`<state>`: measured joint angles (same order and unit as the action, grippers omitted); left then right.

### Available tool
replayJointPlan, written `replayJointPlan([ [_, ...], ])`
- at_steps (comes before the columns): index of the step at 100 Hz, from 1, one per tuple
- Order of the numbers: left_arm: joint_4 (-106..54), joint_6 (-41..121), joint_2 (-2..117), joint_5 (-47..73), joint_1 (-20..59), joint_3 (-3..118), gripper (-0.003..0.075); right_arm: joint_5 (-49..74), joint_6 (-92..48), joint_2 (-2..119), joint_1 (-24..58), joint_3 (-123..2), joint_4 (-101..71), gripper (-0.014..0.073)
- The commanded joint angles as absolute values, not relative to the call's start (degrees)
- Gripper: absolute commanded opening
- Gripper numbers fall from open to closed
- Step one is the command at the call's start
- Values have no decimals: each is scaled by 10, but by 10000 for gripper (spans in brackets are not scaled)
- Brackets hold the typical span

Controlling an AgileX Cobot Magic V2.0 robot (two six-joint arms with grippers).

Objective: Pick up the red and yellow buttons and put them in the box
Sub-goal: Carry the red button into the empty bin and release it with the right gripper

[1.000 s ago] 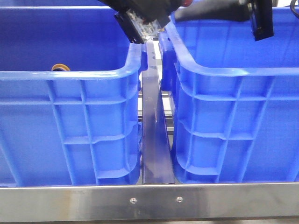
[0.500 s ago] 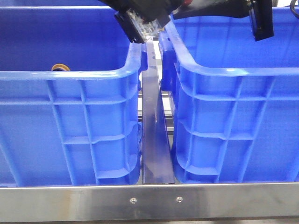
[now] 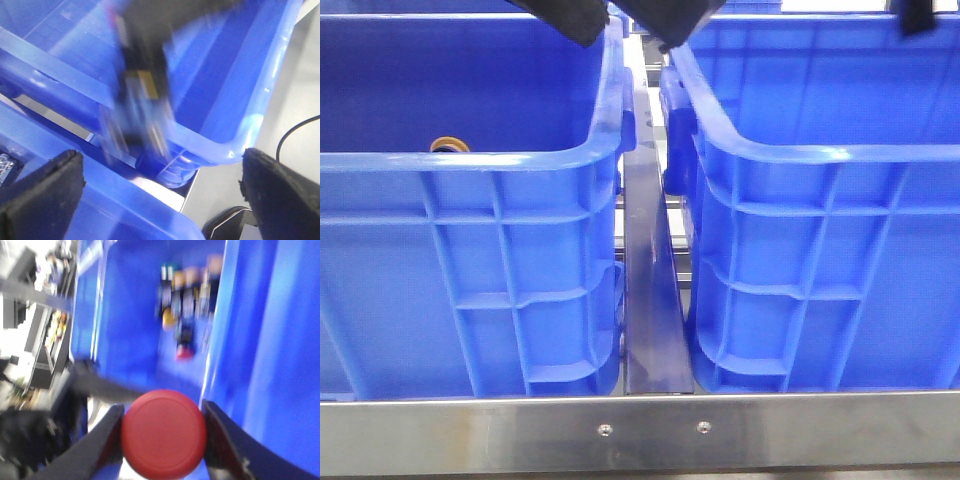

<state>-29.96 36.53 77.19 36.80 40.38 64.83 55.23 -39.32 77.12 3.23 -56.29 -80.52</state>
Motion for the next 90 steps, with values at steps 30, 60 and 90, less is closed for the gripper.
replayJointPlan([
  [30,-319,365,754,348,407,664,606,477,-606,756,-62,-619,-769,166],
  [60,-319,365,754,348,407,664,606,312,-625,789,-62,-618,-700,169],
  [90,-320,365,754,348,407,664,606,186,-698,871,-23,-623,-710,169],
])
